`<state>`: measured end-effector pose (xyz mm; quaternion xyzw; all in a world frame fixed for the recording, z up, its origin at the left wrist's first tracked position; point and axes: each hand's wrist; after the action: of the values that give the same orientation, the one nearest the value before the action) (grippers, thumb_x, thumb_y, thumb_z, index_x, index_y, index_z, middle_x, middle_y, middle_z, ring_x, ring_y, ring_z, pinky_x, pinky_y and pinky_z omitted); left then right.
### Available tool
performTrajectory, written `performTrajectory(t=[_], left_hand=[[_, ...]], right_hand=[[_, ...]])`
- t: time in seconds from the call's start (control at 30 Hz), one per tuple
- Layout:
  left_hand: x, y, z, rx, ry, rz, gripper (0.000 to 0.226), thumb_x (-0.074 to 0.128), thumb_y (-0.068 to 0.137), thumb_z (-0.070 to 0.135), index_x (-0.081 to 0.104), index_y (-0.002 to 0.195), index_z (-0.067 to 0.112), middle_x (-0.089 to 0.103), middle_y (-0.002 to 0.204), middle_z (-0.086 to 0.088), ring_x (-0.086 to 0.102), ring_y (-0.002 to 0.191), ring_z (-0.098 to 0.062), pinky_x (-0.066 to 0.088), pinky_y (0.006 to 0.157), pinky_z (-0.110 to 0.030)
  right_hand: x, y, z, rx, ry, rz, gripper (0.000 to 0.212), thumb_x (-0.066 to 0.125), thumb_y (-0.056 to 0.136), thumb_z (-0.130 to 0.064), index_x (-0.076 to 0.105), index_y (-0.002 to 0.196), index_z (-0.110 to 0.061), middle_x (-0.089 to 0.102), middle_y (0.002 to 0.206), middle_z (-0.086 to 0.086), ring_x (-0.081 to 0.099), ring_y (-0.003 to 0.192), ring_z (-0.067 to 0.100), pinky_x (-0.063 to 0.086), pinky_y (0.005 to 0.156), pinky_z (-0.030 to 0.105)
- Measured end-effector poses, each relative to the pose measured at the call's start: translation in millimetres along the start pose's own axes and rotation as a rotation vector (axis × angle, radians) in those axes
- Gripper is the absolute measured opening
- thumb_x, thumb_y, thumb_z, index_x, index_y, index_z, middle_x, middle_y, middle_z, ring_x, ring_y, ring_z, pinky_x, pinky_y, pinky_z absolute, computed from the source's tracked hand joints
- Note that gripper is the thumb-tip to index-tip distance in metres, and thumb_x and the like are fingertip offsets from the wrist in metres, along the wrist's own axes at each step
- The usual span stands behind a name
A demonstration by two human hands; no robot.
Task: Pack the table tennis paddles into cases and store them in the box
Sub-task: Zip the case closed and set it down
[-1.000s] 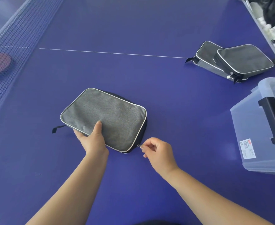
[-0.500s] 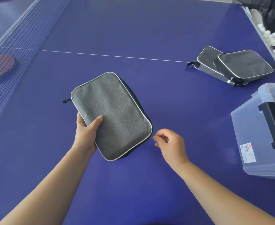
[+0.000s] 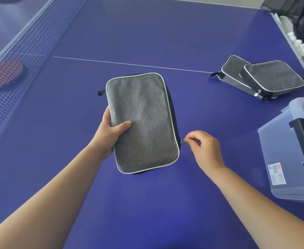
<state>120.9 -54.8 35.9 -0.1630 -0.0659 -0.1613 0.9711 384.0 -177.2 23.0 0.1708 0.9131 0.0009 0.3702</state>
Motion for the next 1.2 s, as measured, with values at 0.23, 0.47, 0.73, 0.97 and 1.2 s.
performTrajectory(t=[0.23,0.47,0.73,0.97,1.2], left_hand=[[2.5,1.7,7.9,-0.024,0.121,-0.101,0.073,0.075,0.084,0.012,0.041,0.138,0.046,0.063,0.125,0.010,0.064,0.112,-0.012,0.056,0.087,-0.035],[8.1,2.1,22.2,0.013,0.332,-0.206,0.076,0.073,0.087,0.015,0.035,0.141,0.052,0.059,0.127,0.019,0.061,0.113,-0.004,0.052,0.092,-0.033],[8.1,5.5,37.8,0.036,0.427,-0.252,0.082,0.074,0.086,0.011,0.033,0.134,0.063,0.057,0.126,0.026,0.057,0.116,0.001,0.048,0.097,-0.032],[-0.9,0.3,35.8,-0.011,0.580,-0.310,0.091,0.078,0.079,0.023,0.024,0.138,0.067,0.048,0.133,0.030,0.051,0.122,0.002,0.047,0.099,-0.033],[2.4,-2.5,36.1,-0.020,0.720,-0.329,0.095,0.074,0.084,0.015,0.017,0.134,0.072,0.042,0.125,0.045,0.046,0.110,0.023,0.041,0.086,-0.011]], right_hand=[[-3.0,10.1,-3.2,-0.033,0.000,0.030,0.011,0.067,0.087,-0.006,0.068,0.078,-0.013,0.065,0.074,-0.007,0.061,0.071,0.010,0.039,0.061,0.008],[-6.0,27.5,-2.8,0.005,-0.012,0.041,0.014,0.066,0.088,-0.005,0.068,0.076,-0.013,0.061,0.069,-0.013,0.057,0.069,0.005,0.037,0.059,0.008],[-17.2,43.7,-2.9,-0.026,-0.041,0.069,0.013,0.065,0.089,-0.004,0.069,0.079,-0.011,0.062,0.071,-0.008,0.061,0.069,0.011,0.038,0.058,0.009],[-35.8,58.9,-5.5,-0.017,-0.047,0.125,0.012,0.064,0.089,-0.006,0.067,0.079,-0.011,0.065,0.075,-0.003,0.065,0.068,0.011,0.043,0.058,0.012],[-43.9,71.4,-8.4,-0.120,-0.164,0.086,0.014,0.061,0.088,-0.004,0.067,0.077,-0.012,0.066,0.077,0.001,0.065,0.070,0.021,0.053,0.063,0.039]])
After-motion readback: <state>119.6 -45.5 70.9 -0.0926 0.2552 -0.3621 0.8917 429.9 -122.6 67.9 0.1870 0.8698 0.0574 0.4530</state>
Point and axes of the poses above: each hand's wrist, its own y-axis towards the middle knuckle, its own x-axis out of the palm, z = x × y
